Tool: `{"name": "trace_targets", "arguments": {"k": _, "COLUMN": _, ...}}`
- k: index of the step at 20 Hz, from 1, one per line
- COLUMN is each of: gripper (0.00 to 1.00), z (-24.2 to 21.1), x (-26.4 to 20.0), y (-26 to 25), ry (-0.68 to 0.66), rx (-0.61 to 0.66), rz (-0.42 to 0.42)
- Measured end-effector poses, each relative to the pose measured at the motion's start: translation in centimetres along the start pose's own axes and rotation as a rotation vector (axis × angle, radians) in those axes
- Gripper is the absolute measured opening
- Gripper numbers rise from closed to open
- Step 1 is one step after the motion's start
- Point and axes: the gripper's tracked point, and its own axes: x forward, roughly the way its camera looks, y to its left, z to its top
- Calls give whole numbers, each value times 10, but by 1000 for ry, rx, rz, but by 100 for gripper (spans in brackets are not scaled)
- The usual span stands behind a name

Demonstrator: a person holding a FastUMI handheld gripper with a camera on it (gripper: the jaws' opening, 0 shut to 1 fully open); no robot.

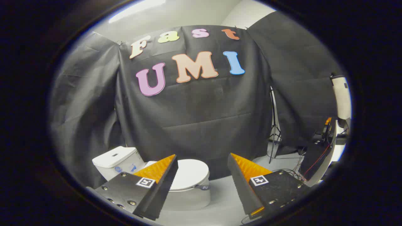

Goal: Open the toilet lid.

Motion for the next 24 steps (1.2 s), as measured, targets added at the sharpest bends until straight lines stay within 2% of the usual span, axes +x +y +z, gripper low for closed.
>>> {"name": "trace_targets", "arguments": {"k": 20, "gripper": 94, "z": -27, "x": 7, "y": -19, "ry": 68, "rx": 96, "rz": -47}}
{"name": "trace_targets", "arguments": {"k": 24, "gripper": 90, "z": -35, "x": 9, "y": -27, "ry": 87, "rx": 137, "rz": -68}}
